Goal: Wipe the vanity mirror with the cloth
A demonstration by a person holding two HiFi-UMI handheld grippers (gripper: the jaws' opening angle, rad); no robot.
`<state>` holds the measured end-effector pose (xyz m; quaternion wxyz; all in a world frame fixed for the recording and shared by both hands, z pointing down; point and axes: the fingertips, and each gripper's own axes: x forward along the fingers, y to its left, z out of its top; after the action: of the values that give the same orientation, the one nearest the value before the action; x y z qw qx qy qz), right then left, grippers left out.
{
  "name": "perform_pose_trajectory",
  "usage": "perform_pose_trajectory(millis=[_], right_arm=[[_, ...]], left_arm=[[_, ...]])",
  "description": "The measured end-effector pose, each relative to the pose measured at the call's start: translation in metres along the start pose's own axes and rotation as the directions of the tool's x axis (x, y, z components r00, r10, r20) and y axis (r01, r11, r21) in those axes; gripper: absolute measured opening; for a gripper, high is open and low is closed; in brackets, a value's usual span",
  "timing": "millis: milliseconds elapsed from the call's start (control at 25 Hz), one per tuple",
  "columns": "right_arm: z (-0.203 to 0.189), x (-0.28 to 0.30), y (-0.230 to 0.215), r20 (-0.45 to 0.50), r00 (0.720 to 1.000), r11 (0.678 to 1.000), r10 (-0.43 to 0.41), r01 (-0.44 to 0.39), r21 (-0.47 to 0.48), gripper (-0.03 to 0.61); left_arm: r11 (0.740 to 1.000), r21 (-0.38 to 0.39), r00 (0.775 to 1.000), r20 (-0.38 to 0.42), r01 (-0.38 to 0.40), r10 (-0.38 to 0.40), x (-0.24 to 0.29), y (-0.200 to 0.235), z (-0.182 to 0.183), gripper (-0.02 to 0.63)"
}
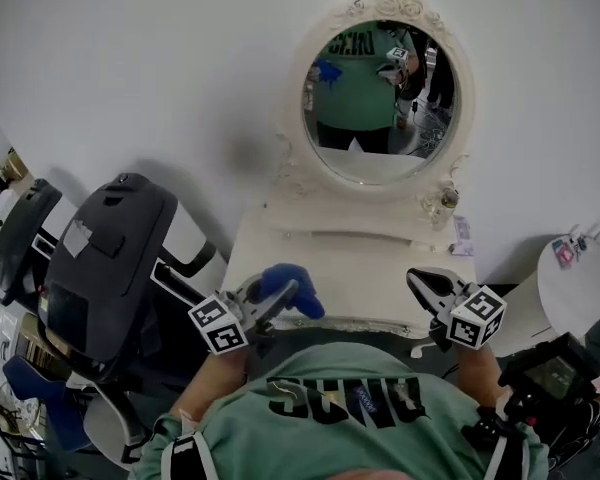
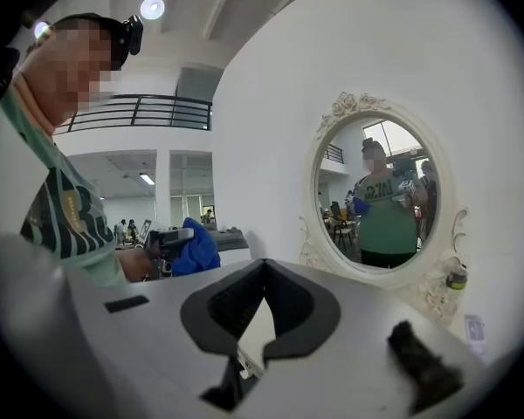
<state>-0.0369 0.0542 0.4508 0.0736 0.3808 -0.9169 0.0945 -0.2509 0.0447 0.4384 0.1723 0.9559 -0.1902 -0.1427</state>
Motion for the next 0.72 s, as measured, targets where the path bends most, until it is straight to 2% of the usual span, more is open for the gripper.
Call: perform_pose_trajectory(millis=[200, 440, 560, 720], right_arm=[[0.012, 0.05, -0.019, -0.019, 0.999, 0.999, -0.038, 0.038, -0.003, 0.012], [0.002, 0.047, -0.086, -0.032, 0.997, 0.997, -0.075, 0.076, 0.032, 0.012], [0.004, 0.039, -0.136, -0.015, 0.999, 0.998, -0.05, 0.05, 0.042, 0.012], [0.014, 0.032, -0.196, 0.002, 0.999, 0.999, 0.035, -0.035, 0.02, 0.012]], left_arm=[[0.997, -0.028, 0.997, -0.032, 0.065, -0.066, 0.021, 0.059, 0.025, 0.086], [0.992, -0.059, 0.991, -0.066, 0.112, -0.116, 0.087, 0.087, 0.006, 0.086], [0.996, -0.033, 0.995, -0.059, 0.079, -0.081, 0.129, 0.098, 0.001, 0.086], [1.0, 0.003, 1.0, 0.007, -0.024, 0.024, 0.187, 0.114, 0.007, 0.086]])
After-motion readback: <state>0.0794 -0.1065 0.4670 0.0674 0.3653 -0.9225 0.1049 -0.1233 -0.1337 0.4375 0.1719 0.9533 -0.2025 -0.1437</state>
